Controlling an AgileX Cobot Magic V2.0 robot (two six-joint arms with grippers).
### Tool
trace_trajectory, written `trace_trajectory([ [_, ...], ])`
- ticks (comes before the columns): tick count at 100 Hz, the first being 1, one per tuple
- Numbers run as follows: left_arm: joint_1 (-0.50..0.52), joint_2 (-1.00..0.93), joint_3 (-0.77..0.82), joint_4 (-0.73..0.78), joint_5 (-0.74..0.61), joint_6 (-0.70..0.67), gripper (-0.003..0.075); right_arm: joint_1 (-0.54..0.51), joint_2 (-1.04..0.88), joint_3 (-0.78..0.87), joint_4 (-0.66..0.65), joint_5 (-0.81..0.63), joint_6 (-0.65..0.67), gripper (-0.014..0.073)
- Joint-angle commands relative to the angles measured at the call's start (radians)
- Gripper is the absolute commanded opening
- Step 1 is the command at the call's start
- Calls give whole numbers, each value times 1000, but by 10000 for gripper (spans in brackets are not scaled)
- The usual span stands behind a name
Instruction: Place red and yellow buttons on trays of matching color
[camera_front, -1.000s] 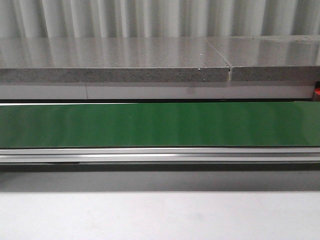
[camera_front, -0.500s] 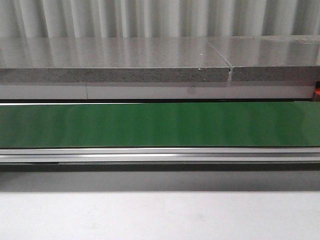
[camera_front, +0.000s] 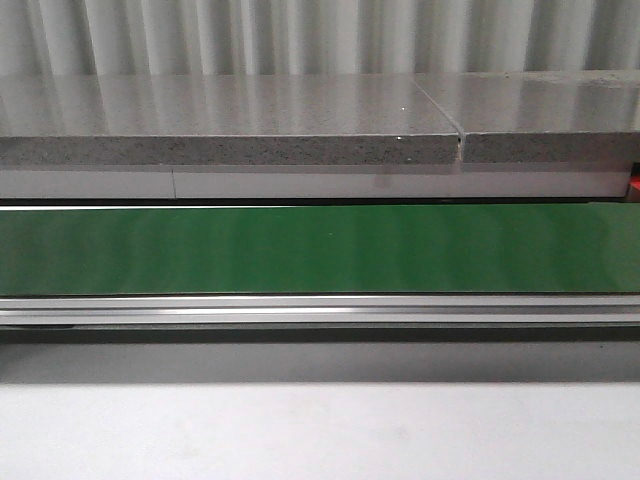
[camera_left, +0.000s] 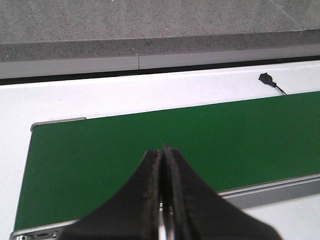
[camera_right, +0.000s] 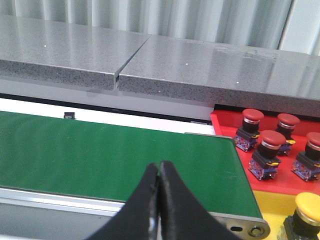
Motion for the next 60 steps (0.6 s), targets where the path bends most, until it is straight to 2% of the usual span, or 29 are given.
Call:
trace_trajectory([
  [1, -8, 3, -28, -22, -59, 0, -20, -4, -16, -6, -11, -82, -2, -68],
  [31, -8, 3, -28, -22, -59, 0, -20, -4, -16, -6, -11, -82, -2, -68],
  [60, -8, 3, -22, -22, -161, 0, -20, -4, -16, -6, -11, -82, -2, -68],
])
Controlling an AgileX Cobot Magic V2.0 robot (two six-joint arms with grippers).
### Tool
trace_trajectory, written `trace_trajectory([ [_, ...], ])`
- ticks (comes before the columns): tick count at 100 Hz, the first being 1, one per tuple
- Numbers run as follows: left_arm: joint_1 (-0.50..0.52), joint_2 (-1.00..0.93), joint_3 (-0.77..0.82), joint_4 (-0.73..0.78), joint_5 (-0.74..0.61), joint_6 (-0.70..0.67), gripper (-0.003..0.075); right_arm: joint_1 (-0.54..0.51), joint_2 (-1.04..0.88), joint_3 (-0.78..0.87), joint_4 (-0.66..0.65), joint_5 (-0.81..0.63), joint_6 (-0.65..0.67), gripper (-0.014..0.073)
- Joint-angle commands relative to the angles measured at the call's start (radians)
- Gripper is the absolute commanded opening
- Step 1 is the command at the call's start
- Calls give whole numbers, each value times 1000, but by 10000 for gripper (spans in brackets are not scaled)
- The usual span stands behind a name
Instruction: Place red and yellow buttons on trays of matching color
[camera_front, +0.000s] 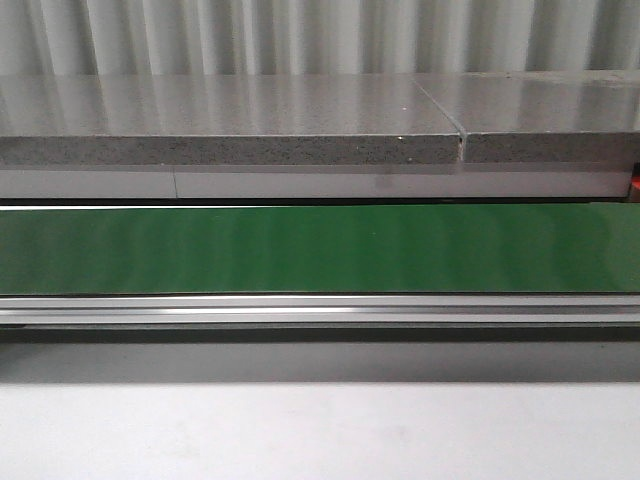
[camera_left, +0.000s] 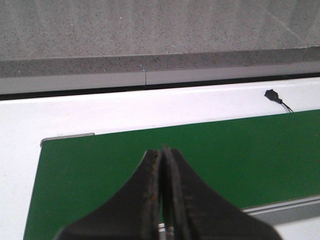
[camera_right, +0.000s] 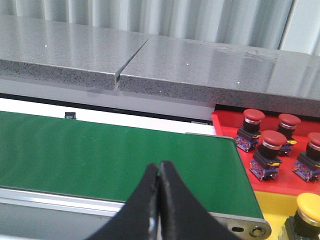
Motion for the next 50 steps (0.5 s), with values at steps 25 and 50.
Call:
trace_trajectory([
  [25, -8, 3, -26, -22, -103, 0, -20, -4, -16, -6, -11, -82, -2, -68],
  [50, -16, -19, 5, 142, -166, -141, -20, -4, -16, -6, -11, -82, -2, -68],
])
